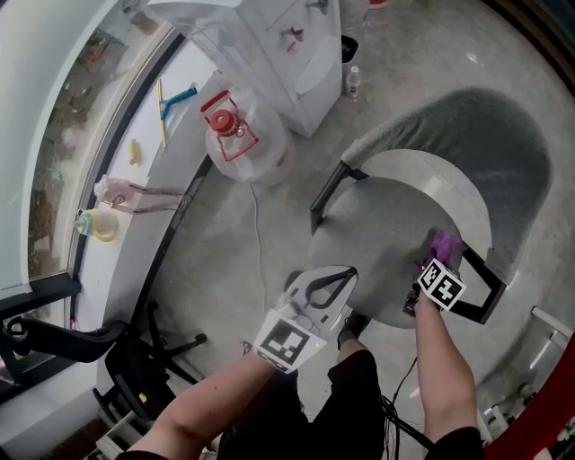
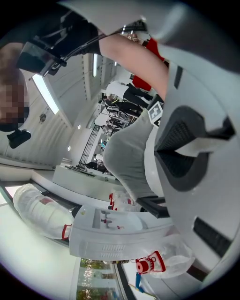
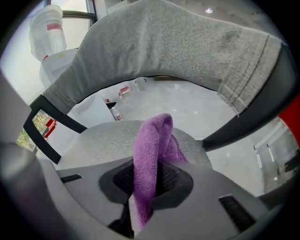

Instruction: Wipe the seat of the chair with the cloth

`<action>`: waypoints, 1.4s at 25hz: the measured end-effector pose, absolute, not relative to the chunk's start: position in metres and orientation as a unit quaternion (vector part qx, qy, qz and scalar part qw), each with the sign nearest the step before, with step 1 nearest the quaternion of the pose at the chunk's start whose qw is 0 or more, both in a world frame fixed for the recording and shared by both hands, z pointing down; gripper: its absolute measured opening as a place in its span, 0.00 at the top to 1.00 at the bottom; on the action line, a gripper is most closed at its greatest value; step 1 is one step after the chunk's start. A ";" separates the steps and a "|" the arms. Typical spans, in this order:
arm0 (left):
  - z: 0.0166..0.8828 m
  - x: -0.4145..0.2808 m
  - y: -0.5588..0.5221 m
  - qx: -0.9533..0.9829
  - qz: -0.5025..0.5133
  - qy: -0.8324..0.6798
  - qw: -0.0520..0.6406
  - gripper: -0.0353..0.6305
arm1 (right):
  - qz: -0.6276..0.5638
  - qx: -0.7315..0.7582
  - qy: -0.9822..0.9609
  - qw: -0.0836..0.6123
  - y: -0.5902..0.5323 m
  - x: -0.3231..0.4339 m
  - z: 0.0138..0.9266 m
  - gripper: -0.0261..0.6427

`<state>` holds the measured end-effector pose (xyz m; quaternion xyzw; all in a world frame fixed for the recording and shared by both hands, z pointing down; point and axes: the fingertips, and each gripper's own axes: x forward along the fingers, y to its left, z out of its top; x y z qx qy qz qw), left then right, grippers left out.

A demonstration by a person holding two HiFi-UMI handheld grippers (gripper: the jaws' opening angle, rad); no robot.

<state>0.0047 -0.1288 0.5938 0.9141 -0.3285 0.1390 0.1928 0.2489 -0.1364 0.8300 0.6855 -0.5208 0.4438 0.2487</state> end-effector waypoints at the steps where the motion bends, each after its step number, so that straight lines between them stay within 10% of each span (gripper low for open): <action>1: 0.594 0.000 -0.130 0.911 0.136 -0.334 0.197 0.94 | 0.445 0.679 -0.528 0.249 -0.139 0.239 0.830 0.86; 35: 0.585 -0.099 -0.146 0.890 0.130 -0.397 0.183 0.94 | 0.487 0.505 -0.691 0.173 -0.233 -0.008 0.810 0.86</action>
